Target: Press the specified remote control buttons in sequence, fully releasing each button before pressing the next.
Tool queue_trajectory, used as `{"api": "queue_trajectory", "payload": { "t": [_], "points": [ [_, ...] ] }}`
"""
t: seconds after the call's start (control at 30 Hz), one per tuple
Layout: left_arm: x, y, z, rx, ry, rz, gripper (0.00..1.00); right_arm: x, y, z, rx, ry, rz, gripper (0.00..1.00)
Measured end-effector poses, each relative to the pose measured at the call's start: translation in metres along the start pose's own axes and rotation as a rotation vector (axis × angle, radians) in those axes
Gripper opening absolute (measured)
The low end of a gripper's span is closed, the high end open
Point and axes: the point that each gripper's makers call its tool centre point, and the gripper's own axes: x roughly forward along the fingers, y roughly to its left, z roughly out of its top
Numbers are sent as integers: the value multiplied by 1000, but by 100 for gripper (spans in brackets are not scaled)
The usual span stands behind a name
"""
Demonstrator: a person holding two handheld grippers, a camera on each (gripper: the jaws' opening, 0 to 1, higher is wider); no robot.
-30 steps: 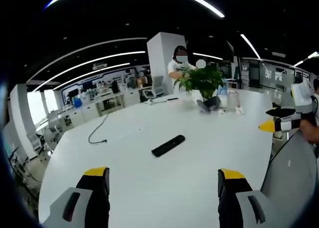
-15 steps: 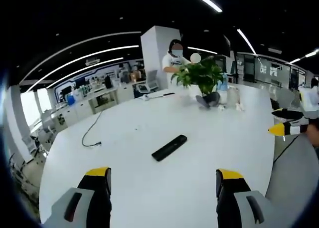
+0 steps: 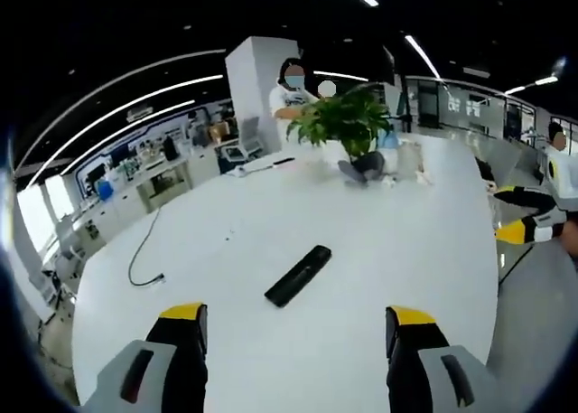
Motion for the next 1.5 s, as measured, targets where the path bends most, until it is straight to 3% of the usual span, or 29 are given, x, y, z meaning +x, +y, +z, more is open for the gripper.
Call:
{"api": "queue_trajectory", "payload": {
  "t": [0.2, 0.47, 0.87, 1.23, 1.5],
  "points": [
    [14, -1, 8, 23, 35, -86, 76, 0, 1, -2, -5, 12, 1, 72],
    [33, 10, 12, 101, 96, -143, 73, 0, 0, -3, -3, 17, -2, 71],
    [73, 16, 1, 206, 211, -242, 67, 1, 1, -6, -10, 40, 4, 69],
    [109, 32, -3, 336, 284, -278, 62, 2, 0, -8, 4, 52, 4, 65],
    [135, 27, -16, 329, 349, -328, 61, 2, -2, -9, 10, 57, -5, 64]
  ]
}}
